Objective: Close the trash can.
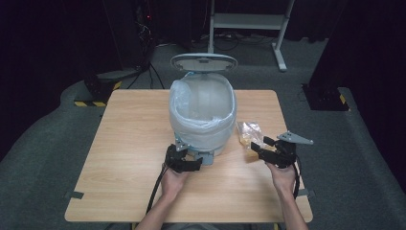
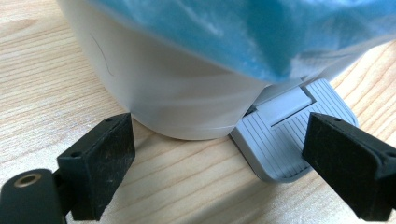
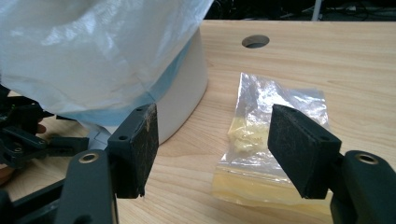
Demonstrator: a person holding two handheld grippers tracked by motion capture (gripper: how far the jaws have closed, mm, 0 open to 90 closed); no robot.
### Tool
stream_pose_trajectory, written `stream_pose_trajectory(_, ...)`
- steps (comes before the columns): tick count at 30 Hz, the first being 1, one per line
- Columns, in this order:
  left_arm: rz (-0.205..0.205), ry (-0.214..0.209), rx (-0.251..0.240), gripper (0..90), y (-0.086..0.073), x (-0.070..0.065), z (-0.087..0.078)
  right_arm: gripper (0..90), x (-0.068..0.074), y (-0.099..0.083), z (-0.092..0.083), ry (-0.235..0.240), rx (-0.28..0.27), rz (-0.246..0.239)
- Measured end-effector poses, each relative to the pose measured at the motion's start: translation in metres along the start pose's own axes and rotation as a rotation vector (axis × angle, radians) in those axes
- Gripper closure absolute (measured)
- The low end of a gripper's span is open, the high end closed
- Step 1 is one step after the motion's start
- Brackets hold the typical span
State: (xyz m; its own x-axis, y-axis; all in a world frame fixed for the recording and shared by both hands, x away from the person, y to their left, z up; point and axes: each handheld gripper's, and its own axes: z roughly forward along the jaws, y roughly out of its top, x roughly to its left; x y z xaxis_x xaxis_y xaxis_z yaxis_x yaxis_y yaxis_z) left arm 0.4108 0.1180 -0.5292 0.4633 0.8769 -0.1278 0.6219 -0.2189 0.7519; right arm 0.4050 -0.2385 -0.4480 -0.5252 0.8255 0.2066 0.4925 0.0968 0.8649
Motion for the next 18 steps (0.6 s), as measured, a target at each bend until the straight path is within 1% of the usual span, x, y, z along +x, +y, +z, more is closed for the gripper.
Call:
stream_pose_trajectory(2, 0.0, 0.0, 0.001, 9.5, 0.0, 0.0, 0.0, 33.7, -0.001, -0.002, 0.002, -0.002, 0.007, 0.01)
stream_pose_trajectory(5, 0.0, 0.0, 0.0, 9.5, 0.0, 0.0, 0.0, 33.7, -0.003, -0.004, 0.003, -0.006, 0.011, 0.005)
stream_pose_trajectory(10, 0.0, 0.0, 0.0, 9.5, 0.0, 0.0, 0.0, 33.8, -0.004, -0.007, 0.005, -0.014, 0.019, 0.015)
stream_pose_trajectory(18, -0.003, -0.003, 0.001, 9.5, 0.0, 0.0, 0.0, 34.0, -0.008, -0.01, 0.012, -0.038, 0.049, 0.01)
